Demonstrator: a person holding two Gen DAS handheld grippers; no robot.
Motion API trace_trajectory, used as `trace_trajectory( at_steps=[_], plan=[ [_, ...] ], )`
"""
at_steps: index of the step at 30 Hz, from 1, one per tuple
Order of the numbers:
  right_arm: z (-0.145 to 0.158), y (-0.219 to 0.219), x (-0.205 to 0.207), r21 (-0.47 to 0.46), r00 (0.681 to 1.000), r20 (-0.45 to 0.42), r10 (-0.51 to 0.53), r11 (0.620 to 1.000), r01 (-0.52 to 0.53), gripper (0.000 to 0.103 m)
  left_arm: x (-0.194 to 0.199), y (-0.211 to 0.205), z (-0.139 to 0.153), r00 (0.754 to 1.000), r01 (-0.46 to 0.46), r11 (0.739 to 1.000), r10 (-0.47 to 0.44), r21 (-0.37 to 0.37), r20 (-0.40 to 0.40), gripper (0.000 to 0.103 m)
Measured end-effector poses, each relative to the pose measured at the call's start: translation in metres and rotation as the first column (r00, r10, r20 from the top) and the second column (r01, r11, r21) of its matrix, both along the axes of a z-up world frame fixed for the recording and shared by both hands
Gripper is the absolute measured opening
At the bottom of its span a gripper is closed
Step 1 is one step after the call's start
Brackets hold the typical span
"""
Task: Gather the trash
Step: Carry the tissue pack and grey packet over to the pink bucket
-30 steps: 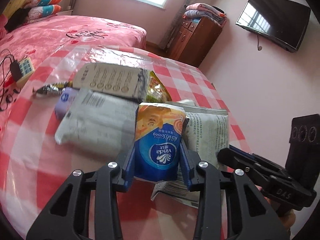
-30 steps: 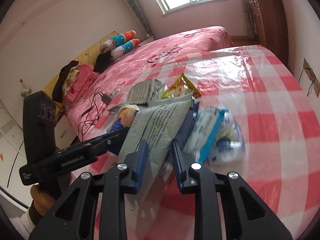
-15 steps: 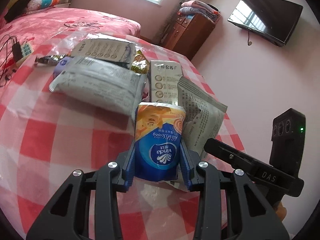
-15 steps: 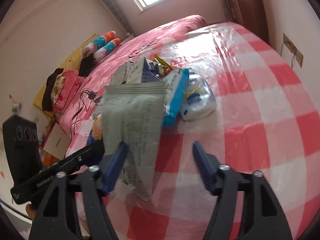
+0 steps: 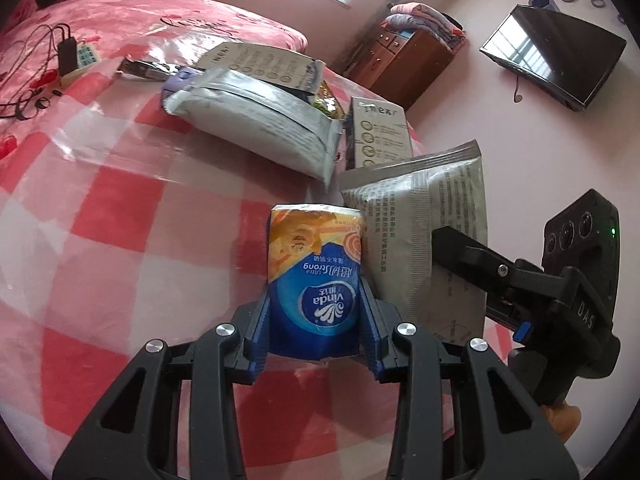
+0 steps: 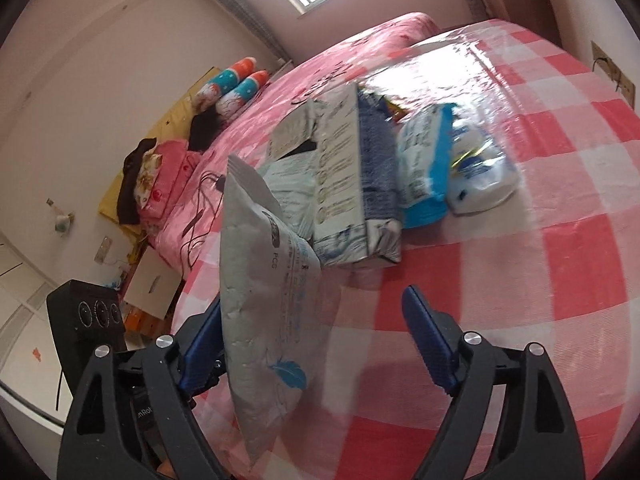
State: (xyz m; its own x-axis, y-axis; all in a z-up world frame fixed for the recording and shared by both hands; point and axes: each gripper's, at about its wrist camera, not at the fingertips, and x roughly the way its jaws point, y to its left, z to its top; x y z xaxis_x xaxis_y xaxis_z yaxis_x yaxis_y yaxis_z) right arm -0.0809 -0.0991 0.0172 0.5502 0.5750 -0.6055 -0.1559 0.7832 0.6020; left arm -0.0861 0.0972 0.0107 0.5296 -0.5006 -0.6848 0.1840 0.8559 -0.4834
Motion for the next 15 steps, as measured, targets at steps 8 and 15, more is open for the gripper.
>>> trace_trajectory(
  at_steps=[8,15],
  plan=[
    [0.002,0.025,-0.001,0.047,0.996,0.001,0.090,0.995,-0.090,0.085,-0.010,0.017,-0.002,1.000,-0.018,1.000,0.018,0.025,0.010,0.040],
    [0.001,0.045,0.003,-0.071,0.996,0.004,0.086,0.994,-0.085,0.085,-0.019,0.031,-0.008,0.999,-0.050,0.998,0.050,0.037,0.005,0.040]
  ],
)
